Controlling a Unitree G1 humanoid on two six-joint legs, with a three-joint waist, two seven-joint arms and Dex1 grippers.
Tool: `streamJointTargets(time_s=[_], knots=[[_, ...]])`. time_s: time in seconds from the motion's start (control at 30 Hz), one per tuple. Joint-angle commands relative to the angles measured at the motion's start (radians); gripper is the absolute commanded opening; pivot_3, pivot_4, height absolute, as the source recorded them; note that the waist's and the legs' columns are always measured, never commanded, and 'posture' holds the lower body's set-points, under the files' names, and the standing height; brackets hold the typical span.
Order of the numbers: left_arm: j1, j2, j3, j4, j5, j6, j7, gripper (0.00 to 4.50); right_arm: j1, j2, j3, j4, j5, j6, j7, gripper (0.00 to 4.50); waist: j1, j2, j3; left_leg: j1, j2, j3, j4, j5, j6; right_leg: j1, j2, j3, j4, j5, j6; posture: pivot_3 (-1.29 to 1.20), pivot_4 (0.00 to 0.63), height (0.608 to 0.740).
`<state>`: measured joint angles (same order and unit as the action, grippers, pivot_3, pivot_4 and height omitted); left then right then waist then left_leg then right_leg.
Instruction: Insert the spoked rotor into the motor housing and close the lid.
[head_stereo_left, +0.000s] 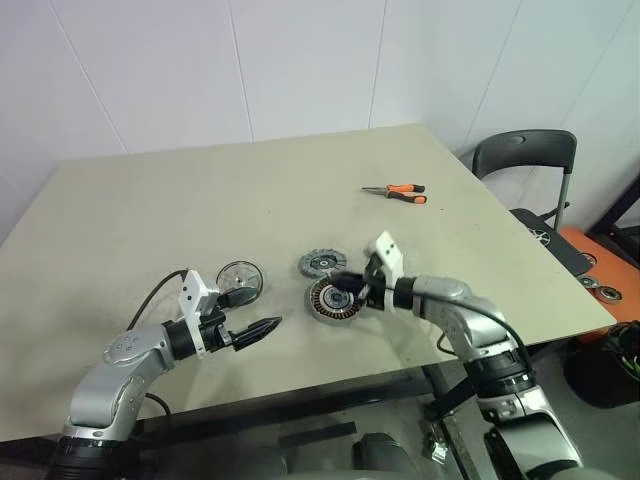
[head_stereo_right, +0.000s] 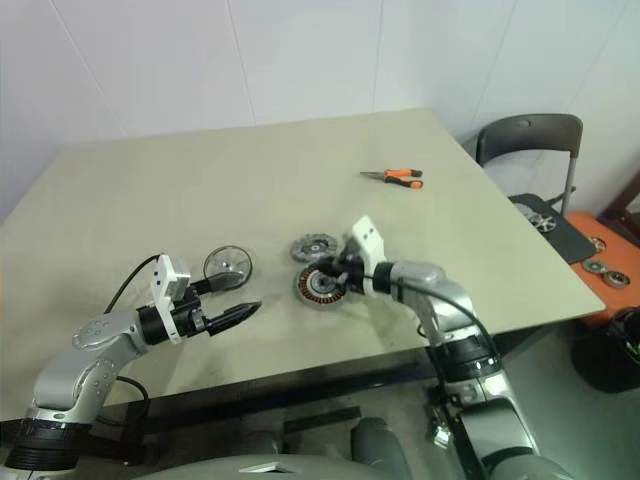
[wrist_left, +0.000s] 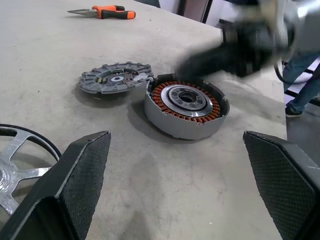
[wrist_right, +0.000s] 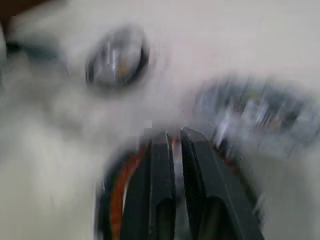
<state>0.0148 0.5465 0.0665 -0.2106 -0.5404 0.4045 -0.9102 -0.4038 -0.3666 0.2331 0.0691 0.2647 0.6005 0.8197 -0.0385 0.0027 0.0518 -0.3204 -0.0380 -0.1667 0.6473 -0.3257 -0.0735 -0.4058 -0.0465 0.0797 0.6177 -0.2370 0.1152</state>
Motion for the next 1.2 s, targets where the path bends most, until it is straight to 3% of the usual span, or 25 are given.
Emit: streamJointTargets(time_s=[0.03, 0.2, 0.5, 0.77, 1.03, 1.2], knots=[[-0.012, 0.002, 0.023, -0.013, -0.005, -0.018, 0.004, 4.5, 0.006, -0.019, 0.068, 0.01, -0.082, -0.076, 0.0, 0.38, -0.006, 0.0, -0.001, 0.001, 0.0, 0.0, 0.0, 0.0, 0.0, 0.0, 0.0, 0.0, 0.0, 0.0, 0.0, 0.0, 0.0, 0.74], [-0.009, 0.004, 0.025, -0.015, -0.006, -0.015, 0.005, 4.5, 0.0, -0.002, 0.027, 0.017, -0.06, -0.087, -0.002, 0.38, -0.004, -0.001, -0.001, 0.002, 0.0, 0.0, 0.001, 0.0, 0.0, 0.002, 0.0, 0.0, 0.002, 0.0, 0.0, 0.0, 0.0, 0.74], [-0.003, -0.001, 0.02, -0.015, -0.002, -0.024, 0.007, 4.5, -0.081, 0.079, -0.149, -0.025, 0.157, 0.099, -0.021, 0.38, -0.003, 0.0, -0.001, 0.001, 0.0, 0.0, 0.0, 0.0, 0.0, 0.0, 0.0, 0.0, 0.002, 0.0, 0.0, 0.0, 0.0, 0.74], [-0.01, -0.001, 0.018, -0.003, 0.004, -0.031, 0.003, 4.5, -0.028, 0.0, 0.044, 0.014, -0.053, -0.069, -0.008, 0.38, 0.0, 0.0, -0.001, 0.0, 0.0, 0.0, 0.0, 0.0, 0.0, 0.0, 0.0, 0.0, 0.0, 0.0, 0.0, 0.0, 0.0, 0.74], [-0.013, 0.003, 0.023, 0.001, 0.004, -0.029, 0.003, 4.5, -0.012, 0.002, 0.032, 0.01, -0.059, -0.079, -0.01, 0.38, -0.003, 0.0, -0.001, 0.001, 0.0, 0.0, 0.001, 0.0, 0.0, 0.001, 0.0, 0.0, 0.001, 0.0, 0.0, 0.0, 0.0, 0.74], [-0.009, 0.001, 0.019, -0.006, 0.005, -0.031, 0.002, 4.5, -0.062, 0.098, -0.139, -0.016, 0.14, 0.065, -0.042, 0.38, -0.004, 0.0, -0.001, 0.001, 0.0, 0.0, 0.001, 0.0, 0.0, 0.0, 0.0, 0.0, 0.001, 0.0, 0.0, 0.0, 0.0, 0.74]])
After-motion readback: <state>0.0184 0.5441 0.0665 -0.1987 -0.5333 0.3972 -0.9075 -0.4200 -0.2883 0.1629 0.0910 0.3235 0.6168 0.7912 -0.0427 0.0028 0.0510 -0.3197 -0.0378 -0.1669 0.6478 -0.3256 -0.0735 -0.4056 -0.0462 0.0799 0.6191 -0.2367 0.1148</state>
